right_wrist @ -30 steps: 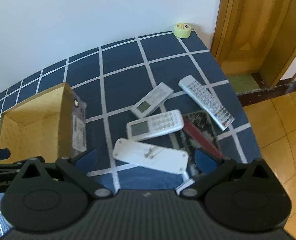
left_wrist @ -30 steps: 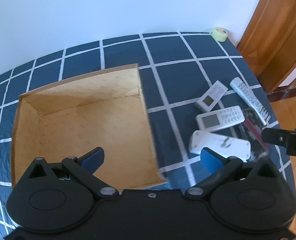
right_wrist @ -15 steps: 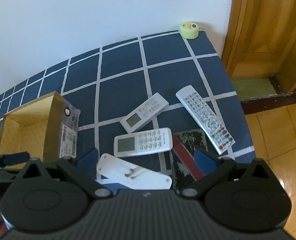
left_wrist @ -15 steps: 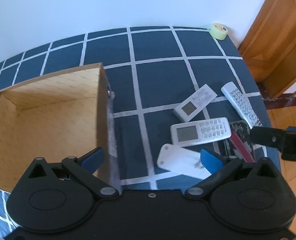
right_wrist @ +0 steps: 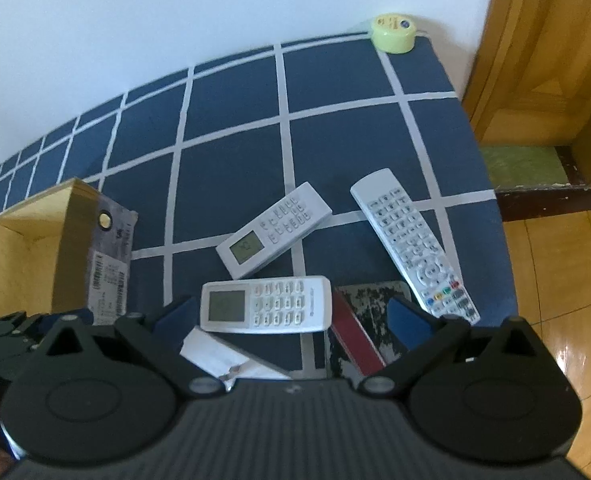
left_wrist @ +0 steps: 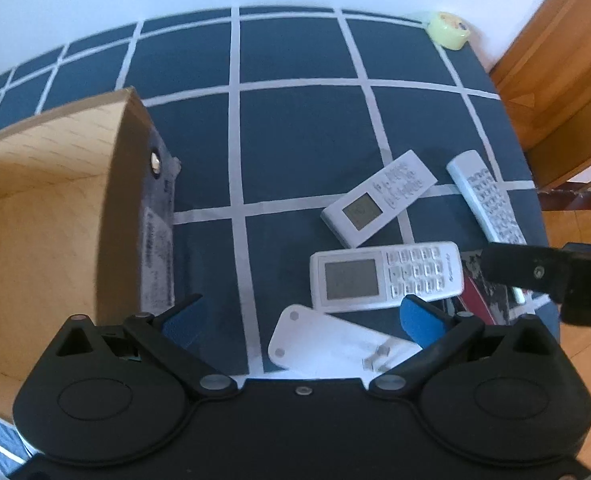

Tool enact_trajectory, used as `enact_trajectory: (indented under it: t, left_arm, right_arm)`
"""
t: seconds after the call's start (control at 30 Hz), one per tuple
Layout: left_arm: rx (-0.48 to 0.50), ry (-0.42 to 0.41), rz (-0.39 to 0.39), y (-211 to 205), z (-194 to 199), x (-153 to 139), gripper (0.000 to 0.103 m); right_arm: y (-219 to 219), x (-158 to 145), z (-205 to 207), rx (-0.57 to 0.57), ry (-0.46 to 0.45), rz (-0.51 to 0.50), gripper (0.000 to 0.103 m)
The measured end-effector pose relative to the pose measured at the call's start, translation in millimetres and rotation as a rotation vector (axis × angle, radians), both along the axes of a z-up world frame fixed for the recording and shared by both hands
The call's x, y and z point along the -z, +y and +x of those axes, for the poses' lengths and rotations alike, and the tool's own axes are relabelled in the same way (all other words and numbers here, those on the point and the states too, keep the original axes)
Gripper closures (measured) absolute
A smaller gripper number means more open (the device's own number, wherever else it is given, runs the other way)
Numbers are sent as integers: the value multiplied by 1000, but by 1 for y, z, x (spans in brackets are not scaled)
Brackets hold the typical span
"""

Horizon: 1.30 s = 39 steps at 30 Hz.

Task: Organize objects
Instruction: 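Grasp the white GREE remote with the right gripper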

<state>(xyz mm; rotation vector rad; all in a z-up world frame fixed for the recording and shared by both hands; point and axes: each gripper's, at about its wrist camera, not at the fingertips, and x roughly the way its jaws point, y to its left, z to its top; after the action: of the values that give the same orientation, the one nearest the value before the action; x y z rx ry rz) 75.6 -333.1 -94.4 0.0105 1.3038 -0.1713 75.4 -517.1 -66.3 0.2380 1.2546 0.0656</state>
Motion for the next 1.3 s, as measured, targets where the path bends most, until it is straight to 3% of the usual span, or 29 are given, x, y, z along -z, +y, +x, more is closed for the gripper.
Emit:
enact_trajectory:
  t: [0.3,0.67,0.8,1.07,1.3]
  left_arm:
    - [3,94,-52,-5,21,43,0]
    - [14,164,-111,-10,33,68,0]
    - [16,183,-139,-12,33,74,0]
    - [14,204,-159,-14,38,83,3]
    - [18,206,-187,-13,40,81,14]
  right_arm:
    - [9,47,32,-44,92,5,2]
    - [14,85,46,-60,176,-9,12]
    - [14,91,46,-62,196,-11,20]
    - [16,92,47,-87,197,-26,21]
    - [21,89,47,-98,193,-44,30]
